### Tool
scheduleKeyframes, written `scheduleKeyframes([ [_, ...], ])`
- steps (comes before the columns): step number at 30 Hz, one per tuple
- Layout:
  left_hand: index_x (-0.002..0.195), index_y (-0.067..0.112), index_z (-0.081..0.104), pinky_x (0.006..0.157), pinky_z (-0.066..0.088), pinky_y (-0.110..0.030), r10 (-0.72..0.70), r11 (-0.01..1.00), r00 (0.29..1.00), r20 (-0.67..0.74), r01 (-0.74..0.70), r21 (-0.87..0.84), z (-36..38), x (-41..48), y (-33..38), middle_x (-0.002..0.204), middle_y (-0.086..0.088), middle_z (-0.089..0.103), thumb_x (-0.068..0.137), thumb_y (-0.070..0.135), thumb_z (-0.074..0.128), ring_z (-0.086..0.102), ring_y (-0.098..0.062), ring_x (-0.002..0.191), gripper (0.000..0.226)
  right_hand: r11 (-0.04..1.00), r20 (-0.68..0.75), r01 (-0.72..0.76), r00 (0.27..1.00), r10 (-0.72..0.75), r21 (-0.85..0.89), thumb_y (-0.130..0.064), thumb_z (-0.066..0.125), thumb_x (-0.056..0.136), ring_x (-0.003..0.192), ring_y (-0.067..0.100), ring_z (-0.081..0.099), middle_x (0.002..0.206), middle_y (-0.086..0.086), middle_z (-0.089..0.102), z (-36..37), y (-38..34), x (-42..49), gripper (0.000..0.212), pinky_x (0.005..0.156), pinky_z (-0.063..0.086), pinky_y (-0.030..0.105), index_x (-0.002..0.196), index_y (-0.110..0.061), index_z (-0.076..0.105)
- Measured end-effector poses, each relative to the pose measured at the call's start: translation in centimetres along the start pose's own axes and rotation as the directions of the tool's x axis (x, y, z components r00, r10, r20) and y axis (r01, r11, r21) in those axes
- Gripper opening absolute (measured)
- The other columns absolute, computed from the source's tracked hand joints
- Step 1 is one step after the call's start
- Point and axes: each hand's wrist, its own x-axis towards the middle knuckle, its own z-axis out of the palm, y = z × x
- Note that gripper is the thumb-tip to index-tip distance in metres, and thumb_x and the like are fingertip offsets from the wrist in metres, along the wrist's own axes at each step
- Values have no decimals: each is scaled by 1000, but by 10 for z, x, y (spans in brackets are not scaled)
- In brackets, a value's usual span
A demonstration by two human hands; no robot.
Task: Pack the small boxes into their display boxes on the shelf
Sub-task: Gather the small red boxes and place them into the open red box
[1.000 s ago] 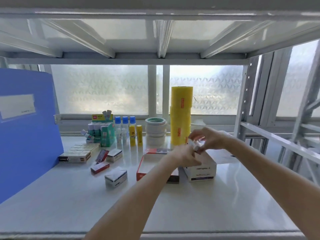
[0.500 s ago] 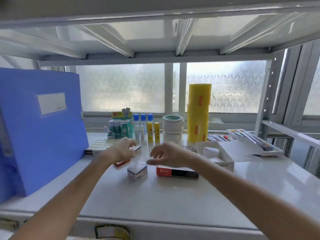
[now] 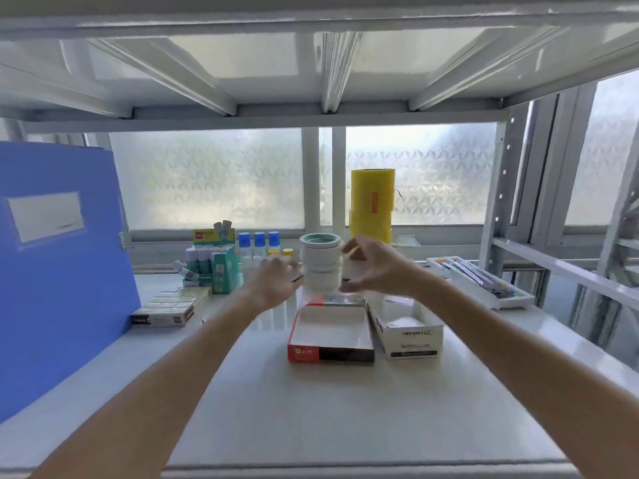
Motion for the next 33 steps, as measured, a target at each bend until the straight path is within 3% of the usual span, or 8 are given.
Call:
scheduleKeyframes([
  [4,123,1,58,89,53,-26,240,905,957,162,-160,-395,9,-4,99,109,-7,65,76,24,79,62,-17,99,56,967,110,-192,971,211,-166,-12,86,61,114,28,56,116,8,58,-54,70,-5,65,100,47,41,116,-15,52],
  [9,112,2,63,90,55,-44,191,938,923,335,-71,-339,36,-15,142,108,-15,70,78,33,76,65,-28,98,48,972,332,-142,922,199,-188,-9,77,63,127,15,50,128,-4,60,-47,90,-9,66,108,40,40,124,-19,54],
  [13,120,0,60,94,52,-34,91,924,968,235,6,-383,2,-22,87,118,-16,67,88,30,66,63,-23,103,44,989,328,-121,934,142,-85,-3,68,69,135,15,40,141,1,49,-47,66,2,69,117,27,35,134,-12,48],
  [17,109,3,62,84,56,-36,-289,957,948,131,290,9,-35,-45,-23,111,-16,67,87,23,64,64,-26,97,30,999,200,35,979,-32,-8,5,57,86,120,20,54,123,8,59,2,1,23,38,106,42,31,123,-3,56],
  [20,122,6,56,79,46,-33,-491,867,855,169,461,189,-38,-81,-70,120,-14,62,80,40,71,58,-25,101,56,992,299,121,949,-101,-47,1,55,90,119,23,58,129,10,60,78,-40,59,35,104,47,39,124,-7,58],
  [22,126,6,55,73,42,-29,-468,883,871,151,457,104,-29,-99,-84,119,-13,61,78,44,73,57,-24,99,64,985,343,134,935,-91,-104,4,51,90,127,26,52,141,12,52,128,-59,80,47,108,44,41,135,-10,50],
  [26,87,13,63,55,35,-23,-338,941,939,65,336,36,-27,-112,-91,88,-5,57,84,41,66,52,-18,76,28,975,399,144,915,-66,-168,2,53,88,127,32,49,144,15,47,182,-76,99,60,106,44,39,144,-14,37],
  [33,99,8,69,79,50,-35,-386,922,914,124,382,59,-50,-106,-82,99,-9,70,85,24,67,63,-23,91,21,958,296,140,953,-62,-252,-21,68,85,84,22,57,95,10,64,151,-69,86,26,75,50,31,104,-3,66],
])
